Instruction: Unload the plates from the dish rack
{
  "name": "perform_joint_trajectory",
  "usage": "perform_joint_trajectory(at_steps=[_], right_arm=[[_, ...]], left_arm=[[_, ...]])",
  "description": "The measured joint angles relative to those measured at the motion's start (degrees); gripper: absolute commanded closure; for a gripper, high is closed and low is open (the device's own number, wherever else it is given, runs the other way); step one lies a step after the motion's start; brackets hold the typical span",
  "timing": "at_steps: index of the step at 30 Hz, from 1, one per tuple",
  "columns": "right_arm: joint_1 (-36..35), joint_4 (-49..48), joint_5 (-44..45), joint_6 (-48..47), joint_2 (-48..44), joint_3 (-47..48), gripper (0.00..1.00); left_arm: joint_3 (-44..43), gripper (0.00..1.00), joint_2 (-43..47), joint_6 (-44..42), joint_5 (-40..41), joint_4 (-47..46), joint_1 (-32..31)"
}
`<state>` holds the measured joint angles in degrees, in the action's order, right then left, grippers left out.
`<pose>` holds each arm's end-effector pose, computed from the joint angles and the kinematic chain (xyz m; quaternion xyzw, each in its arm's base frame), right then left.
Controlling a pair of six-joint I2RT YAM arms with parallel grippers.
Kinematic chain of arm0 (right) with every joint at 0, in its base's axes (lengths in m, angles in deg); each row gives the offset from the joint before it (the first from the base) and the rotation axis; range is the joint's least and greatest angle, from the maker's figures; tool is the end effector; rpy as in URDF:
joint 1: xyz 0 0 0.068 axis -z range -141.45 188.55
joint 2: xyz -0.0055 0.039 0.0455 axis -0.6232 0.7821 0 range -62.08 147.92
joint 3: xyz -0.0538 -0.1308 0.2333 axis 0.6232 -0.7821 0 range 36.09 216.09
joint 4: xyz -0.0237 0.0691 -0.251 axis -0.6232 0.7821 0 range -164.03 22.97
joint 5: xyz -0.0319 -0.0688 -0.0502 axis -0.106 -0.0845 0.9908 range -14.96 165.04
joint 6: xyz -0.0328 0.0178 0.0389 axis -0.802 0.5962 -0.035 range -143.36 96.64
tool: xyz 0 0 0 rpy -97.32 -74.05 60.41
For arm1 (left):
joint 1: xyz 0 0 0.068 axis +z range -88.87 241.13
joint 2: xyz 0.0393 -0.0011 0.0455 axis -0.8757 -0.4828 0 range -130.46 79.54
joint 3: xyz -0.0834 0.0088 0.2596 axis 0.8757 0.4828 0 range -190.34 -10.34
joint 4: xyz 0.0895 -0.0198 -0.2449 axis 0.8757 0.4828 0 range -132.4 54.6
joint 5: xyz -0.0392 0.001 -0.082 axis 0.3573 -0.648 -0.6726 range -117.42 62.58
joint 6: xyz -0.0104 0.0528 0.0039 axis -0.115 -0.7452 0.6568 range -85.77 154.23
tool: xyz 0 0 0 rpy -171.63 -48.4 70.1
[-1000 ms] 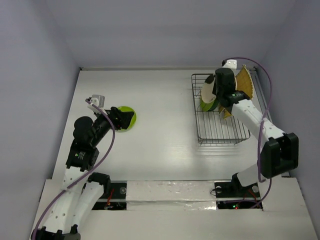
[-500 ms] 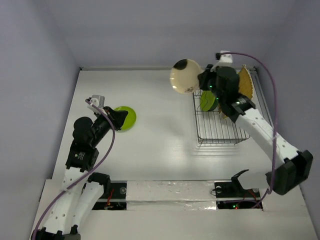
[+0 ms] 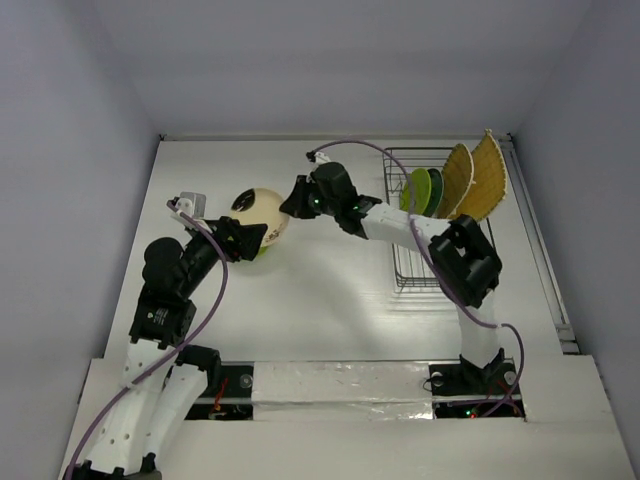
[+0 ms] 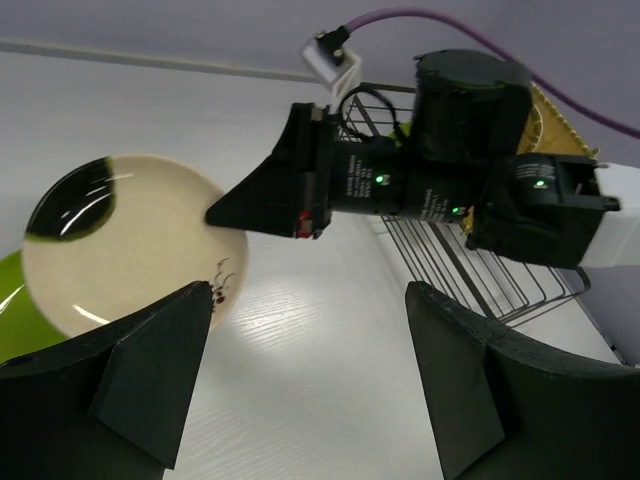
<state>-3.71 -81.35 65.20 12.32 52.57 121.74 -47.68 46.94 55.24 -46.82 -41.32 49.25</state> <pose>0.3473 0.3238 0.2468 -0.0954 0.8203 0.4070 0.3903 0.1386 -0.0412 0.3426 0.0688 0.6819 -0.3141 0.6569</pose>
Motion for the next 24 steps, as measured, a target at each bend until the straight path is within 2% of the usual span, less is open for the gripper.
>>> perform_joint_trajectory(at_steps=[4, 7, 15, 19, 22, 23, 24], right_arm=[[-1.4, -3.76, -2.03, 4.98, 5.49, 2.4, 0.96], [-1.75, -5.11, -3.02, 7.82, 8.28, 3.02, 0.9], [-2.45, -6.01, -3.21, 11.45, 13.73, 4.2, 0.6], [-2.78, -5.97, -2.84, 11.74, 13.97, 4.28, 0.5], [-3.04, -5.55, -1.86, 11.06, 13.51, 4.37, 0.38], [-3.1, -5.14, -1.2, 10.43, 12.94, 4.24, 0.29], [-3.17, -4.66, -0.39, 9.94, 12.02, 3.8, 0.28]], left_arm=[[0.0, 0.24, 0.15, -0.02, 0.0, 0.0, 0.0], [0.0, 0.23, 0.15, -0.02, -0.02, 0.0, 0.0], [0.0, 0.23, 0.15, 0.0, -0.04, 0.0, 0.0], [0.0, 0.24, 0.15, 0.0, -0.02, 0.0, 0.0], [0.0, 0.24, 0.15, 0.0, -0.02, 0.0, 0.0], [0.0, 0.24, 0.15, 0.0, -0.04, 0.0, 0.0], [0.0, 0.24, 0.15, 0.0, -0.02, 0.0, 0.0]])
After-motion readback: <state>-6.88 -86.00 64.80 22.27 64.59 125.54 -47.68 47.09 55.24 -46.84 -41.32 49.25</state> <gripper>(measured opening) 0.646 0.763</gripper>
